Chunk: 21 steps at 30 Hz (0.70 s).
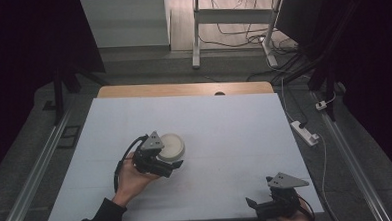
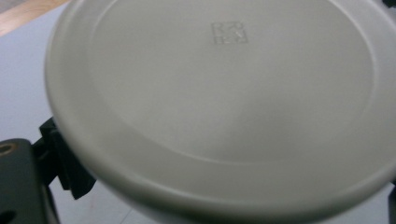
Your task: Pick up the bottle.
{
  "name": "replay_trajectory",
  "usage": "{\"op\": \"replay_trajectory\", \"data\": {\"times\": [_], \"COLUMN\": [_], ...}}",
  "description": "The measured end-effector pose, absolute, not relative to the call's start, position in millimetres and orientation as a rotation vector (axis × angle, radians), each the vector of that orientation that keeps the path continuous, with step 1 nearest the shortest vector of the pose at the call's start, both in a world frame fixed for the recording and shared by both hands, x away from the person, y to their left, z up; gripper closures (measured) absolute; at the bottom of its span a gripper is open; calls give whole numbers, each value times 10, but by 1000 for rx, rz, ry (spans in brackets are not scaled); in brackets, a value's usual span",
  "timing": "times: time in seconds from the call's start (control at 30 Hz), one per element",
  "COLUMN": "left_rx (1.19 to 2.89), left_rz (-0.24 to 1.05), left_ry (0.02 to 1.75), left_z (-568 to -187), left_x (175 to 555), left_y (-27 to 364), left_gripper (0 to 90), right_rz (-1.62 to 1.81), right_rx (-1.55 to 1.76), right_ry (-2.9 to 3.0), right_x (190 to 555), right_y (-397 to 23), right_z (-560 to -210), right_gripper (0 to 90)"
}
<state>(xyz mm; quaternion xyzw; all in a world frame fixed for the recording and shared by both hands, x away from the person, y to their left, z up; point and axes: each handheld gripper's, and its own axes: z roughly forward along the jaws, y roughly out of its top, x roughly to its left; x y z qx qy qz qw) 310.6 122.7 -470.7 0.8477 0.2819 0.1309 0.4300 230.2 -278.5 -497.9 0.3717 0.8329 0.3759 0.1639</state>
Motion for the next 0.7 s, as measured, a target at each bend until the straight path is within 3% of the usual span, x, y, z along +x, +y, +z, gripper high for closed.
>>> {"op": "replay_trajectory", "data": {"times": [0.7], "left_rx": [2149], "left_rz": [293], "left_ry": [597], "left_z": [-4655], "left_x": [2907], "left_y": [1001], "left_gripper": [68], "right_rz": [1076], "right_rx": [1058], "right_ry": [2370], "right_x": [2293], "right_y": [-2786], "right_z": [-4977], "right_gripper": [0]}}
